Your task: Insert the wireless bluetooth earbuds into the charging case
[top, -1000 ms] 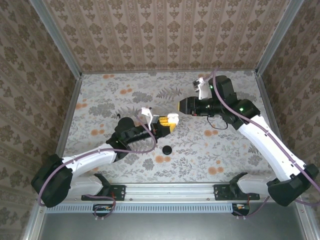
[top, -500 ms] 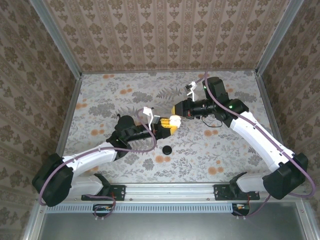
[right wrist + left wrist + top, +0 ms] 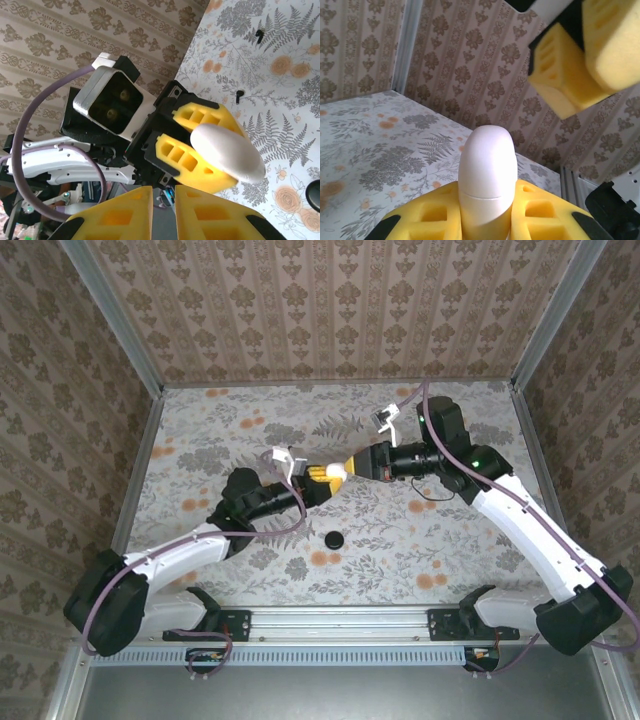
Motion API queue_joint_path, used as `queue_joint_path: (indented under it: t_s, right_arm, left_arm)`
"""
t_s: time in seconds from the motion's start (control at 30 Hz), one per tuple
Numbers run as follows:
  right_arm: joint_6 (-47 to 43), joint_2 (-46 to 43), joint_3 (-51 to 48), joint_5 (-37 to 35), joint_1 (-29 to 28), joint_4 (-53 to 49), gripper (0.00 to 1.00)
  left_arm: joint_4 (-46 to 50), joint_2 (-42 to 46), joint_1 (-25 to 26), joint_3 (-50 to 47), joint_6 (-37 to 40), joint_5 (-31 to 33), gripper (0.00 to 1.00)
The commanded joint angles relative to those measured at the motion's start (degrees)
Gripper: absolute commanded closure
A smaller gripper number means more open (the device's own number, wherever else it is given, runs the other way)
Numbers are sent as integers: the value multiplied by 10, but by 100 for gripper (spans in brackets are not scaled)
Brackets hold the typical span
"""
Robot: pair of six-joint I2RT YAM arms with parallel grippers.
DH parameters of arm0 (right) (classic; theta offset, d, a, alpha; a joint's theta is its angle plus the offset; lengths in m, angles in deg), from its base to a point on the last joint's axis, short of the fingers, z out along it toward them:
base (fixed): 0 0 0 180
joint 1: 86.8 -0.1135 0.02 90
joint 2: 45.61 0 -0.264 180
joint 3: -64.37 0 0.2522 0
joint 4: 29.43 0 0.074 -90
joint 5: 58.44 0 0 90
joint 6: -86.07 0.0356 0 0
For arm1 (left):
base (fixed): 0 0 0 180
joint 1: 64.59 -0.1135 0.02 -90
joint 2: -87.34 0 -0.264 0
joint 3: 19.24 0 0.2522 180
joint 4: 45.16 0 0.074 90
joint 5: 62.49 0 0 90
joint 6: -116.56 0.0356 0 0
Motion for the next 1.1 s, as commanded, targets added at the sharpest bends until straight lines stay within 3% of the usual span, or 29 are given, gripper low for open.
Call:
queue_joint_path:
  t_s: [0.0, 0.23, 0.43, 0.5, 0.73, 1.07]
  right_arm:
    - [-18, -4, -6, -24, -1, -22, 80]
    - [-33, -6, -16, -131, 0, -68, 76]
    - [-35, -6, -49, -189, 0, -80, 73]
    - [-30, -4, -64, -201, 0, -75, 72]
    - [-20, 43, -96, -232, -15, -64, 68]
    - [-12, 144, -100, -315, -97, -92, 56]
  left_arm:
    - [-7, 29, -3, -5, -9, 6, 100]
    - [88, 85, -53, -27, -17, 35, 100]
    - [332, 111, -142, 8, -5, 98, 100]
    - [358, 99, -181, 10, -4, 101, 100]
    - [371, -24, -257, 33, -9, 73, 100]
    - [379, -283, -271, 164, -1, -59, 100]
